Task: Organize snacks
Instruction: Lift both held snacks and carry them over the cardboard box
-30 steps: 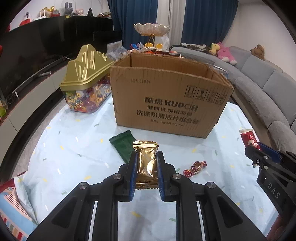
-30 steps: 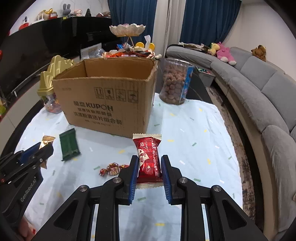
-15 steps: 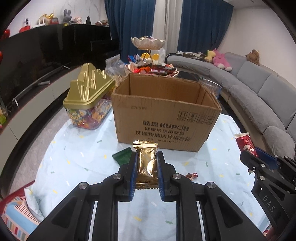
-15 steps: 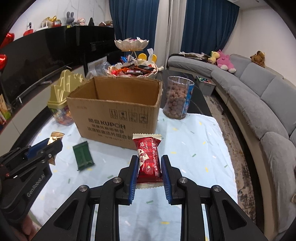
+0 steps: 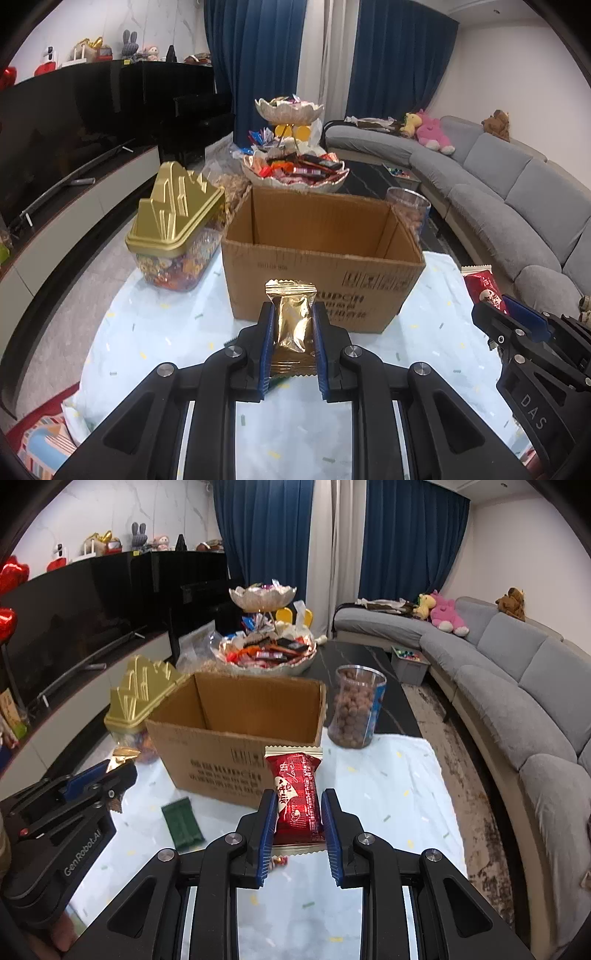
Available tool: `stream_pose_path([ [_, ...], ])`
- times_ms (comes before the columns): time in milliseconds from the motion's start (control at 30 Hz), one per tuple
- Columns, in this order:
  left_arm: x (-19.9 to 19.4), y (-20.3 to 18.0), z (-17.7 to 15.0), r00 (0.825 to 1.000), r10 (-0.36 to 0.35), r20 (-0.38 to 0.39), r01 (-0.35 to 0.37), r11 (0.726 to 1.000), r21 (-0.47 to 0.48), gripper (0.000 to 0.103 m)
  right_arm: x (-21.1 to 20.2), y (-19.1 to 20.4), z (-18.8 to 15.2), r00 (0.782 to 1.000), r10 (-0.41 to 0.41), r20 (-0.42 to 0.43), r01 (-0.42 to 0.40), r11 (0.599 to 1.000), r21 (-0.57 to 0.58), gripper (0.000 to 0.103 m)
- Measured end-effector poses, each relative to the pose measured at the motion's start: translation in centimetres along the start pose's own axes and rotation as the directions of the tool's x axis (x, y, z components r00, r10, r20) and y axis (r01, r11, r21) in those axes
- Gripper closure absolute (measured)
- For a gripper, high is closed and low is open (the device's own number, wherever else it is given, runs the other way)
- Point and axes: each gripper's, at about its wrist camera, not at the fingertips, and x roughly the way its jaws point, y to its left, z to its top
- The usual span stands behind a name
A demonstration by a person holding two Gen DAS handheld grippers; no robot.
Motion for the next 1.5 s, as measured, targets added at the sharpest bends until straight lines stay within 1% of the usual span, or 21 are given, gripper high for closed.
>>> stream_pose_path([
  [400, -0.7, 0.3, 4.1, 0.999, -0.018, 0.040, 0.018, 1.000, 0.003, 0.082, -0.8, 0.9, 3.1, 0.999, 0.005, 0.050, -0.005, 1.000, 0.004, 0.077],
  [700, 0.1, 1.0, 7.0, 0.998, -0.026, 0.059, 0.025, 0.999, 0.019, 0.082, -0.3, 1.7, 5.4, 0.997, 0.007, 0.071, -0.008, 1.000, 0.012, 0.077],
  [933, 1.2, 1.3, 8.9, 0.998, -0.038, 0.059, 0.036, 0.999, 0.033, 0.082, 0.7, 2.2, 7.2, 0.997, 0.002, 0.082, -0.003, 1.000, 0.014, 0.077],
  [1500, 5.7, 1.6, 11.1, 0.998, -0.059, 0.019, 0.058, 0.997, 0.051, 0.082, 4.4, 1.9, 10.0, 0.997, -0.011, 0.071, 0.009, 0.999, 0.032, 0.077],
])
